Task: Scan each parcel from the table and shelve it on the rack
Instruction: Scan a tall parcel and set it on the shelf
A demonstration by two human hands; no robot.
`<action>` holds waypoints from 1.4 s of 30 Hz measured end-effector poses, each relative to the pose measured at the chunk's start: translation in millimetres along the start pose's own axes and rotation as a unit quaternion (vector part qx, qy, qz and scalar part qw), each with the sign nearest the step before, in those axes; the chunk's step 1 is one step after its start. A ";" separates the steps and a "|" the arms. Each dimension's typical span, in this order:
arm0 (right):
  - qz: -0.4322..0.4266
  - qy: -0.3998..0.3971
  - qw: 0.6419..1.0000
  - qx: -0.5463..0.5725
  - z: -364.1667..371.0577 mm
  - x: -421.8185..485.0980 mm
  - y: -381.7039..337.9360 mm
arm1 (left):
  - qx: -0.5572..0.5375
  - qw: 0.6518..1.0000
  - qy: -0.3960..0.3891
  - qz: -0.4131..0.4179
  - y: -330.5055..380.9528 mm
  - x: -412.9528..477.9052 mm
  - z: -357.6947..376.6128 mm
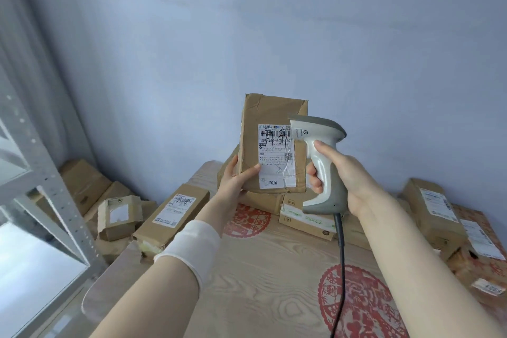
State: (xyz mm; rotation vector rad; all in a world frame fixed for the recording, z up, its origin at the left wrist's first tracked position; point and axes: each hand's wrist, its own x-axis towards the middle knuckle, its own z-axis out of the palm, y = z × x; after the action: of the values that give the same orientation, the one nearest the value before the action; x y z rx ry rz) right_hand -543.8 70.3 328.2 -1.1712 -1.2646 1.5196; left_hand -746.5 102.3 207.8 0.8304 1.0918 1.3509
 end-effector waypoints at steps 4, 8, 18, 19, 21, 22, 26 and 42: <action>0.039 -0.112 0.992 0.047 35.8 12.0 20.6 | -0.053 0.994 0.091 0.012 -4.8 -43.7 -50.0; 0.082 -0.224 0.969 0.064 85.8 7.6 52.9 | -0.040 0.978 0.204 0.007 -9.3 -109.5 -103.9; 0.144 -0.460 0.875 0.049 264.8 -90.1 75.5 | -0.059 0.914 0.396 0.063 22.3 -322.1 -213.9; 0.148 -0.480 0.863 0.053 285.9 -106.3 78.5 | -0.060 0.907 0.412 0.071 26.5 -348.4 -224.9; 0.151 -0.513 0.842 0.067 328.5 -143.9 85.8 | -0.051 0.891 0.443 0.082 35.0 -403.4 -245.6; 0.152 -0.528 0.832 0.071 349.5 -165.5 89.4 | -0.042 0.882 0.461 0.085 39.1 -432.1 -256.5; 0.151 -0.577 0.796 0.101 430.8 -255.1 106.4 | -0.013 0.843 0.532 0.078 52.5 -552.9 -301.0; 0.190 -0.687 0.701 0.025 701.7 -483.9 156.1 | -0.121 0.711 0.686 0.091 83.4 -857.5 -461.2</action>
State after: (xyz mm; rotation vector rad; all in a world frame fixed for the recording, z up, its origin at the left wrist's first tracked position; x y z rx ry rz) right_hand -1118.0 -577.7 291.1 0.0115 -1.8595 2.9229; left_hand -1124.5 -798.0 246.8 -0.5087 1.8620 2.2793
